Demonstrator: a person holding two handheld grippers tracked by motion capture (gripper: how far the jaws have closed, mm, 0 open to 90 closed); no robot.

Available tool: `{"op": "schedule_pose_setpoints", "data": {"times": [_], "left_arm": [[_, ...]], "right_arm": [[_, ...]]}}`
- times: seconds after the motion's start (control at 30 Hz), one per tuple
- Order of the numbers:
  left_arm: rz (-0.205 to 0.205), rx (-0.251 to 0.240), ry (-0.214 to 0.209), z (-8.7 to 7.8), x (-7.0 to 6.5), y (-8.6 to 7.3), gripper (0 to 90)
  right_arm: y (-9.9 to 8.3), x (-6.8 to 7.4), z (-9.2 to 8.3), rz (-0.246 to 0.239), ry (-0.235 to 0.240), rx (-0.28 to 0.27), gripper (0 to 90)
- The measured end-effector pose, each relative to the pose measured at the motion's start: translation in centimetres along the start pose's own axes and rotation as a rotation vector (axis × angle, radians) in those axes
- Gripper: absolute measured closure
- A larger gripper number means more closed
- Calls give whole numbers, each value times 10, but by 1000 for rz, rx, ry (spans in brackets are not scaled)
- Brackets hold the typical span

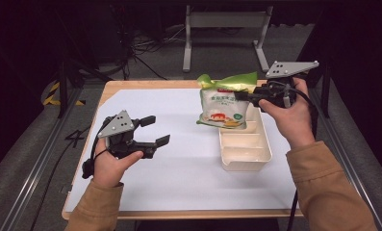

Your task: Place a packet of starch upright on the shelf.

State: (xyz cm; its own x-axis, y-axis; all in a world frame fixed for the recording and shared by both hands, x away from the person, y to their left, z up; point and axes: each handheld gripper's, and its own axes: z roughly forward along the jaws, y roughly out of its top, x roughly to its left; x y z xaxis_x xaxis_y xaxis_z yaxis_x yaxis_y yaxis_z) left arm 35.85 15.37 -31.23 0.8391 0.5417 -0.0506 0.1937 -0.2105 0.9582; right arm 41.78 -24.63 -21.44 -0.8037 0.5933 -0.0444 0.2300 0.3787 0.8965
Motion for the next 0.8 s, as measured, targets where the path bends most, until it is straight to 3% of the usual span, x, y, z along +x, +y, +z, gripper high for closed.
{"op": "schedule_pose_setpoints", "data": {"times": [0.17,0.37,0.8], "left_arm": [[-7,19,25,-4,4,-6,216],[-32,29,63,-14,7,-15,213],[-67,39,106,-27,10,-25,207]], "right_arm": [[-3,-22,2,-3,-44,-8,828],[-7,-38,8,-12,-70,-14,828],[-18,-61,13,-45,-74,-11,828]]}}
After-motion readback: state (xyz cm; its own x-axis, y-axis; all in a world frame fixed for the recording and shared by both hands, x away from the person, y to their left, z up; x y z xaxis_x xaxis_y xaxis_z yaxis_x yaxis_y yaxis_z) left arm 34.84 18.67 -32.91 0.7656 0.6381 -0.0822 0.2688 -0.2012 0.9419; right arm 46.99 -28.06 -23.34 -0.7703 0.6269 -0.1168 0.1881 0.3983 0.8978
